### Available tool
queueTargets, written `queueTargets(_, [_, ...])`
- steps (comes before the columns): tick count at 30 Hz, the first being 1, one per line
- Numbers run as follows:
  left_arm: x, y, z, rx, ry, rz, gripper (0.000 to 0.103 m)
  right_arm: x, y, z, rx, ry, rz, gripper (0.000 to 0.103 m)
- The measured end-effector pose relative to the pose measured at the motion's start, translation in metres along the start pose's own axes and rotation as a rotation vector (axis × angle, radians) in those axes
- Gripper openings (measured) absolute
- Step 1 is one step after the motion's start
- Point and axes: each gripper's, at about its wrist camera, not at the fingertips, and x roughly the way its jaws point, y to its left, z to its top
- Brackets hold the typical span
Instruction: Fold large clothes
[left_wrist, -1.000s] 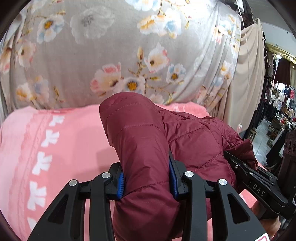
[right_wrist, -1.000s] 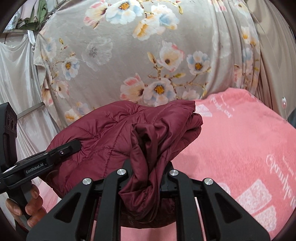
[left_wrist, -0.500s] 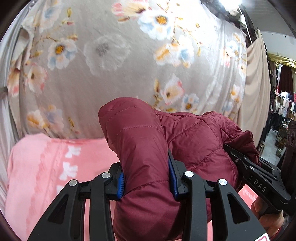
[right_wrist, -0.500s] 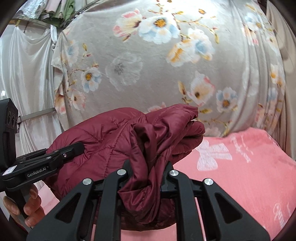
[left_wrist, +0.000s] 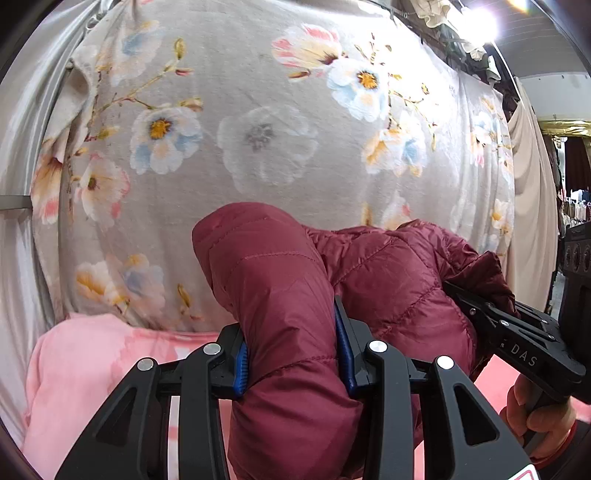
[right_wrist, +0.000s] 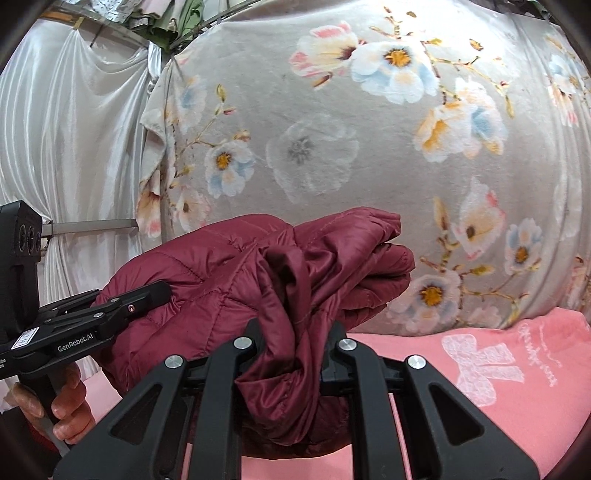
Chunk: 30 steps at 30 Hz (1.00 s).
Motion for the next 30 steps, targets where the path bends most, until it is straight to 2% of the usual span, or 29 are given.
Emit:
queueTargets(4, [0.037, 0.026, -0.032, -0.005, -0.016, 0.017, 0.035, 0.048, -0.008, -0.036, 0.004, 0.035, 0.005, 0.013])
queueTargets(6, [0.061, 0.035, -0.057, -0.015, 0.026, 0.028, 0.035, 0.073, -0.016, -0.064, 0.022, 0.096, -0.010, 0.013])
queueTargets(8, [0.084, 0.042, -0.087, -0.031, 0.098, 0.031, 0.035, 0.092, -0.024, -0.100, 0.043, 0.183, -0.025, 0.013])
queueTargets(11, [0.118, 0.048, -0.145, -0.054, 0.259, 0.039, 0.036, 0.112, -0.036, -0.151, 0.096, 0.337, -0.022, 0.013])
queueTargets(12, [0.129, 0.051, -0.169, -0.071, 0.335, 0.044, 0.036, 0.118, -0.042, -0.174, 0.125, 0.406, -0.021, 0.014])
queueTargets(13, [0.135, 0.052, -0.185, -0.077, 0.384, 0.070, 0.037, 0.120, -0.048, -0.195, 0.152, 0.468, -0.019, 0.016])
queueTargets(14, [0.135, 0.054, -0.198, -0.073, 0.399, 0.113, 0.047, 0.120, -0.050, -0.204, 0.168, 0.496, -0.014, 0.020])
queueTargets(15, [0.132, 0.059, -0.205, -0.099, 0.421, 0.146, 0.053, 0.116, -0.056, -0.216, 0.216, 0.548, 0.006, 0.023])
queueTargets(16, [0.130, 0.067, -0.205, -0.158, 0.463, 0.122, 0.059, 0.112, -0.060, -0.218, 0.253, 0.567, 0.012, 0.030])
queueTargets(17, [0.124, 0.077, -0.206, -0.253, 0.512, 0.093, 0.073, 0.103, -0.067, -0.219, 0.309, 0.586, 0.003, 0.040])
queueTargets(18, [0.120, 0.083, -0.208, -0.295, 0.552, 0.102, 0.078, 0.095, -0.070, -0.219, 0.342, 0.598, -0.001, 0.045])
queueTargets(19, [0.115, 0.086, -0.210, -0.315, 0.597, 0.123, 0.079, 0.084, -0.073, -0.220, 0.374, 0.611, -0.012, 0.053])
queueTargets(22, [0.091, 0.091, -0.209, -0.329, 0.682, 0.166, 0.080, 0.052, -0.078, -0.220, 0.424, 0.624, -0.061, 0.054])
queueTargets(23, [0.083, 0.091, -0.206, -0.331, 0.692, 0.194, 0.080, 0.045, -0.078, -0.216, 0.421, 0.621, -0.092, 0.054])
queueTargets(24, [0.074, 0.090, -0.199, -0.316, 0.710, 0.264, 0.079, 0.036, -0.074, -0.209, 0.407, 0.614, -0.113, 0.052])
queueTargets(26, [0.065, 0.079, -0.186, -0.276, 0.713, 0.340, 0.079, 0.031, -0.060, -0.196, 0.348, 0.608, -0.140, 0.030])
queueTargets(29, [0.066, 0.059, -0.168, -0.227, 0.699, 0.385, 0.079, 0.040, -0.024, -0.175, 0.209, 0.593, -0.156, 0.020])
queueTargets(30, [0.070, 0.051, -0.166, -0.207, 0.697, 0.401, 0.079, 0.046, -0.013, -0.173, 0.174, 0.597, -0.161, 0.020])
